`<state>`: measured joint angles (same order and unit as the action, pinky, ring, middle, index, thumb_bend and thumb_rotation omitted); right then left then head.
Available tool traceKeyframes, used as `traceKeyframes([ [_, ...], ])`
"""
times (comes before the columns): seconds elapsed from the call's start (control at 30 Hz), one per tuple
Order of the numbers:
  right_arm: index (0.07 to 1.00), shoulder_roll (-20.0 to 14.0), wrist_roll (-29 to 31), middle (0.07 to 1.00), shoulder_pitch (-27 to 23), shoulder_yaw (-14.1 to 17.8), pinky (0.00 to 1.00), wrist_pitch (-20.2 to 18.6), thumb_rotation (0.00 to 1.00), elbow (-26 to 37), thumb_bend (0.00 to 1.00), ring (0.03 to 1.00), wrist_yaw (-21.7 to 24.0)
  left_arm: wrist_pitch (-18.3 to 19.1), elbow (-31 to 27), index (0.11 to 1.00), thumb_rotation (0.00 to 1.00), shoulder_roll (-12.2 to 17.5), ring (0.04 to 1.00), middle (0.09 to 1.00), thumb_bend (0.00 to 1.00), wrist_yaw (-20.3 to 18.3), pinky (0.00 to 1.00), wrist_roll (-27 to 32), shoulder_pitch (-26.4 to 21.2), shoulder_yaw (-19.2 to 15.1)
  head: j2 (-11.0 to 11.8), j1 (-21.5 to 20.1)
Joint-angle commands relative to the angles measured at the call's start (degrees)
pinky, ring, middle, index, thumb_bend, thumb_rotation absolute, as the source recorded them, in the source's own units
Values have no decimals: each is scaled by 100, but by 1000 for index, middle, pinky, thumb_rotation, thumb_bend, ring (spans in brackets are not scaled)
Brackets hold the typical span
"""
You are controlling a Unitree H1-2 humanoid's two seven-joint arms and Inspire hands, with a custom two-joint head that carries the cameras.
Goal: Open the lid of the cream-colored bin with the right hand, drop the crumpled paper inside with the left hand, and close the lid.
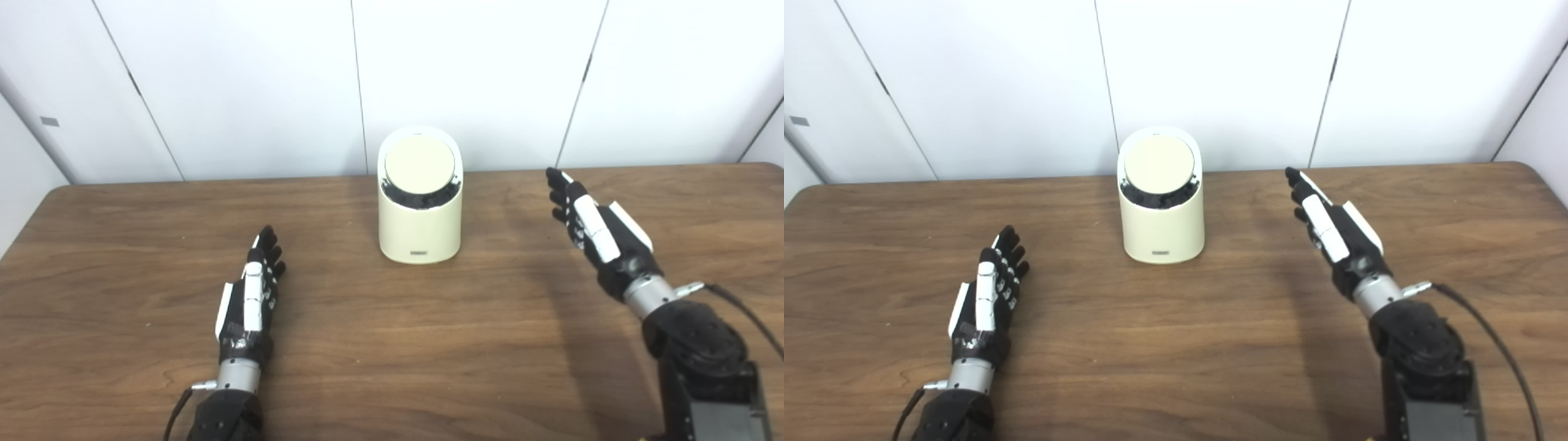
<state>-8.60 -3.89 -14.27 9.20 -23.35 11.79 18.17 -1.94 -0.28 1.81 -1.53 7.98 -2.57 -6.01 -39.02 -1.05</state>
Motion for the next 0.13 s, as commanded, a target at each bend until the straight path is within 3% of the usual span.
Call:
traceKeyframes([
  [0.0, 993, 170, 307, 1000, -90, 138, 1000, 224, 1000, 35, 594, 1000, -303, 65, -59, 1000, 1000, 74, 1000, 1000, 513, -50, 1000, 36, 102, -9, -31, 13],
  [0.1, 1000, 371, 518, 1000, 30, 148, 1000, 493, 1000, -131, 577, 1000, -528, 115, -136, 1000, 1000, 79, 1000, 1000, 508, -58, 1000, 48, 112, -4, -88, 95],
])
